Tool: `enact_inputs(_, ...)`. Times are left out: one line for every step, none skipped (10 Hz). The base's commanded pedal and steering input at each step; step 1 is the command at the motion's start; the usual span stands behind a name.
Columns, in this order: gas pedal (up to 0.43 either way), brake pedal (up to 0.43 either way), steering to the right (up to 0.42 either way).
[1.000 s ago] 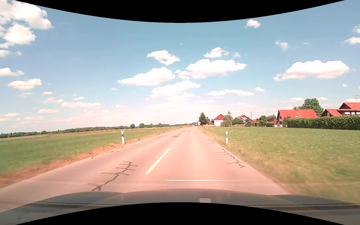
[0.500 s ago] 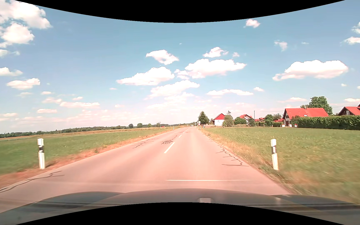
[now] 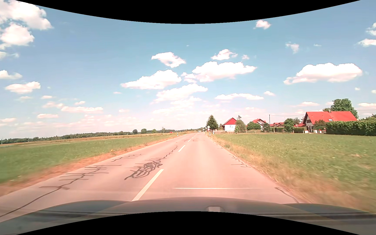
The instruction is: Follow the waypoints while adhering to traffic rules and regulations
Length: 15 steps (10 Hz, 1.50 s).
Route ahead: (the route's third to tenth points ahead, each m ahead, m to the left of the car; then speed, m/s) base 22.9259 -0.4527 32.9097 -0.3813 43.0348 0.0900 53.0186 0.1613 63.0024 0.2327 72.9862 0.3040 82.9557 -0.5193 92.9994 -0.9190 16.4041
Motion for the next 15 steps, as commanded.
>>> enact_inputs(0.189, 0.0, 0.001)
enact_inputs(0.189, 0.0, 0.001)
enact_inputs(0.189, 0.0, 0.001)
enact_inputs(0.189, 0.0, 0.001)
enact_inputs(0.189, 0.0, 0.001)
enact_inputs(0.189, 0.0, 0.001)
enact_inputs(0.189, 0.0, 0.001)
enact_inputs(0.189, 0.0, 0.001)
enact_inputs(0.189, 0.0, 0.001)
enact_inputs(0.169, 0.0, 0.001)
enact_inputs(0.169, 0.0, 0.001)
enact_inputs(0.169, 0.0, 0.001)
enact_inputs(0.169, 0.0, 0.0)
enact_inputs(0.169, 0.0, 0.0)
enact_inputs(0.169, 0.0, -0.001)
